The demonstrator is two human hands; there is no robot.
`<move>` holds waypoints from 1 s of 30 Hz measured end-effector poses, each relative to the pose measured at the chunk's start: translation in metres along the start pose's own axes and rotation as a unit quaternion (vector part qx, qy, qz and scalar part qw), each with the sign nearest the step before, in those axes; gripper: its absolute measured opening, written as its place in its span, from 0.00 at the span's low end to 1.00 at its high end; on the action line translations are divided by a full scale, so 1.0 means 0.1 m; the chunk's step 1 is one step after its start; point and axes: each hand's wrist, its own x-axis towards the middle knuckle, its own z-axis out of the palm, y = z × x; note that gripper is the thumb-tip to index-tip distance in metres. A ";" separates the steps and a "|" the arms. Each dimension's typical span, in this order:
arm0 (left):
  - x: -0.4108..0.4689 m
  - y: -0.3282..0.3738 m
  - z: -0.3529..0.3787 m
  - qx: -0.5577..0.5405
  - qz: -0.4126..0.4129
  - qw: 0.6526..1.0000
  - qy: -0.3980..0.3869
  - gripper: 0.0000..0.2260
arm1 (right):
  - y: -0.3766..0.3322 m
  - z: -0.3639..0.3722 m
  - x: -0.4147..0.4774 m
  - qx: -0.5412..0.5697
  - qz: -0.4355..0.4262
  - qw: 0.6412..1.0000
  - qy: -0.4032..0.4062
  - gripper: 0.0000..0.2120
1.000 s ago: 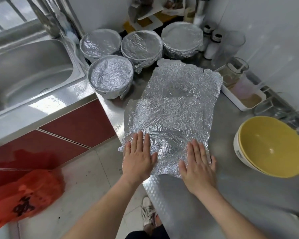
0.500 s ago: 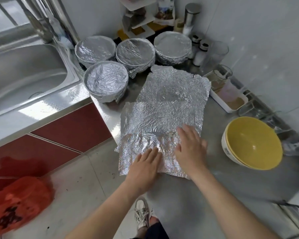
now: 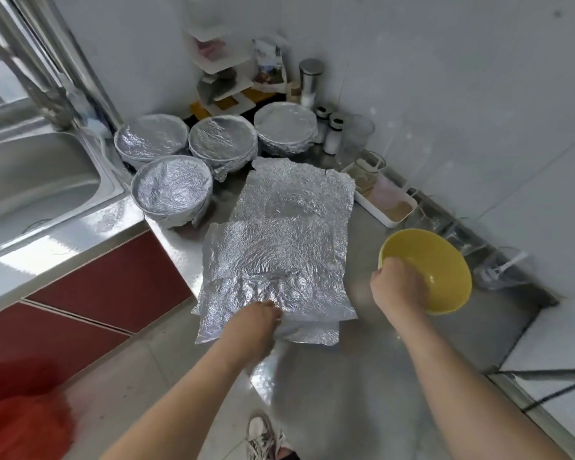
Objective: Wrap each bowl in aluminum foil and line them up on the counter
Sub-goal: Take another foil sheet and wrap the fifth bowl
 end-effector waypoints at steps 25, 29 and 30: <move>-0.43 0.45 -1.73 -0.523 -0.043 0.672 0.523 0.16 | -0.07 -0.43 -0.34 0.141 -0.173 0.913 0.341 0.05; -0.49 0.26 -2.01 -0.762 -0.043 0.428 0.484 0.08 | -0.24 -0.20 -0.33 0.168 -0.268 0.874 0.368 0.06; -0.50 0.22 -2.08 -0.800 -0.050 0.381 0.461 0.05 | -0.29 -0.12 -0.33 0.178 -0.287 0.865 0.370 0.04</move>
